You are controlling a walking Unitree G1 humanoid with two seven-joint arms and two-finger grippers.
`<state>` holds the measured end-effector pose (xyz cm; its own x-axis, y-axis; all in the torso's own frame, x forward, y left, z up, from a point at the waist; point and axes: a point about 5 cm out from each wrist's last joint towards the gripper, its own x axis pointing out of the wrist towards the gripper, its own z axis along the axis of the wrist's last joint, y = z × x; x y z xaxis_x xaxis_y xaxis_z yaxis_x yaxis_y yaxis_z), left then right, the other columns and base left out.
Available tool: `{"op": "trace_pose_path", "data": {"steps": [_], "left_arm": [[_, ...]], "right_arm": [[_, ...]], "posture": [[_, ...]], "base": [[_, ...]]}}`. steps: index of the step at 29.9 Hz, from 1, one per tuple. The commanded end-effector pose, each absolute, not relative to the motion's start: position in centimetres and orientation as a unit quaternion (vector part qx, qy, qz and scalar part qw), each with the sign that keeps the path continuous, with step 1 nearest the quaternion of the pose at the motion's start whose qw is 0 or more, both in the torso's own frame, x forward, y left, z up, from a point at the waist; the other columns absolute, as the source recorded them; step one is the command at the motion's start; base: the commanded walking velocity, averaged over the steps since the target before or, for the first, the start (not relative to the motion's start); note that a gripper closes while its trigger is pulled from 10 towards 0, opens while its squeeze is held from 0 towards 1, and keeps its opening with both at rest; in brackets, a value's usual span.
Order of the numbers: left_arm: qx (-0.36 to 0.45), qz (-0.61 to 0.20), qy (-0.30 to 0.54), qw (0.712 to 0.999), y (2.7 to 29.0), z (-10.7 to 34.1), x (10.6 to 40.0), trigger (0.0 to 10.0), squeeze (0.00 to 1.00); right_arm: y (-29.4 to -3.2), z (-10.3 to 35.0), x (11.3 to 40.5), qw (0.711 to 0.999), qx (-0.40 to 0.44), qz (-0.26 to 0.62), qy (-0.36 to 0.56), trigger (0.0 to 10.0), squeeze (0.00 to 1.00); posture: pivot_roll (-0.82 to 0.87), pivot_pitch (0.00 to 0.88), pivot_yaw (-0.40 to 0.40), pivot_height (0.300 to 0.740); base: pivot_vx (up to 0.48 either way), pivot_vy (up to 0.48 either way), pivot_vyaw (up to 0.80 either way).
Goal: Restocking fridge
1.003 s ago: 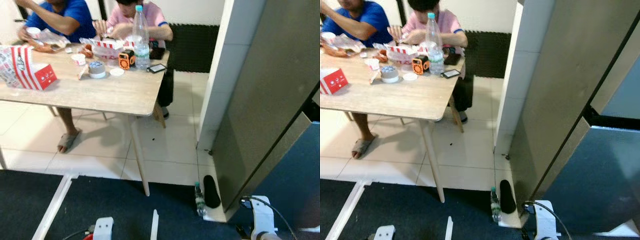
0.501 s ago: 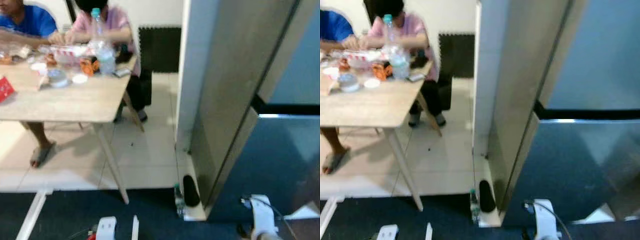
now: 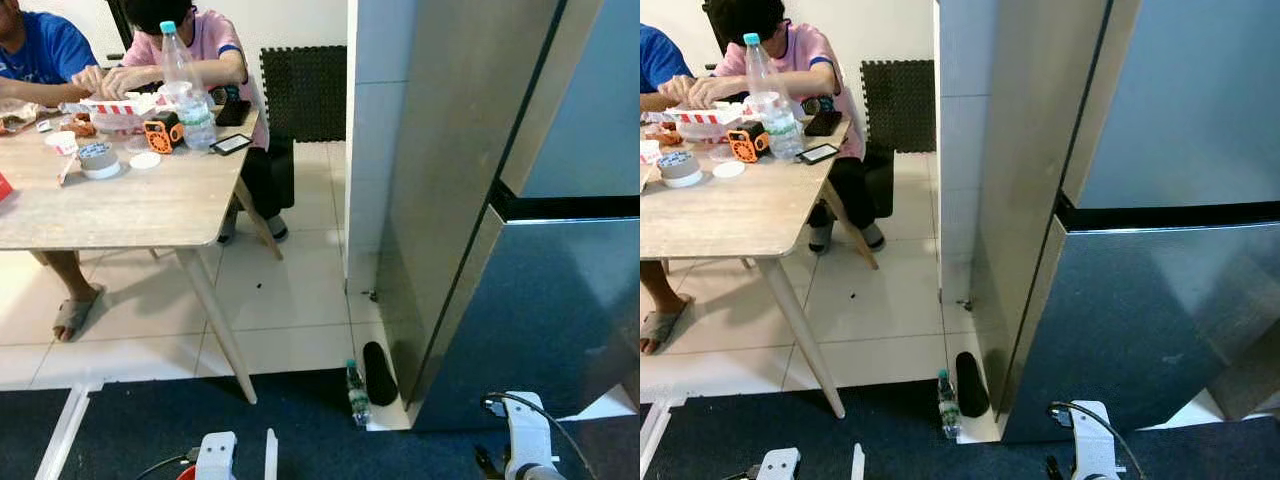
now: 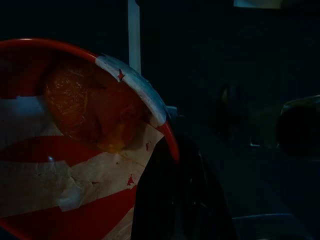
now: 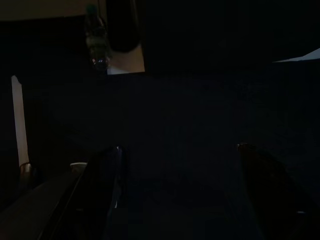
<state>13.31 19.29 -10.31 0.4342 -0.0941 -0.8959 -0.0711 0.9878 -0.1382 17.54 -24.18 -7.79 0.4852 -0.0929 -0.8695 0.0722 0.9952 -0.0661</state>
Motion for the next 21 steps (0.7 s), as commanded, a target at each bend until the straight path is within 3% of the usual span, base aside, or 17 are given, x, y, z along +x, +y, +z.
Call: {"op": "trace_pose_path", "data": {"steps": [1, 7, 12, 21], "left_arm": [[-0.075, -0.014, 0.529, 0.845, 19.1, -10.3, 13.5, 10.0, 0.00], [-0.075, -0.016, 0.529, 0.845, 19.0, -10.3, 13.5, 10.0, 0.00], [-0.083, -0.013, 0.525, 0.847, 18.9, -10.2, 13.7, 10.0, 0.00], [-0.080, -0.019, 0.524, 0.848, 19.0, -10.2, 13.8, 10.0, 0.00]], "right_arm": [[-24.4, -7.8, 17.4, 0.860, -0.016, -0.049, 0.509, 10.0, 0.00], [-24.5, -7.8, 17.2, 0.858, -0.022, -0.047, 0.511, 10.0, 0.00], [-24.8, -7.7, 17.4, 0.860, -0.026, -0.048, 0.507, 10.0, 0.00], [-26.2, -4.8, 21.6, 0.906, -0.004, -0.045, 0.422, 10.0, 0.00]], "posture": [[-0.04, 0.000, 0.001, 0.740], [-0.04, 0.000, -0.002, 0.740], [-0.04, 0.000, -0.003, 0.740], [-0.05, 0.000, 0.000, 0.740]], "base": [[0.000, -0.469, 0.00], [0.000, -0.477, 0.00], [0.000, 0.000, 0.00], [0.000, 0.000, 0.00]]}}
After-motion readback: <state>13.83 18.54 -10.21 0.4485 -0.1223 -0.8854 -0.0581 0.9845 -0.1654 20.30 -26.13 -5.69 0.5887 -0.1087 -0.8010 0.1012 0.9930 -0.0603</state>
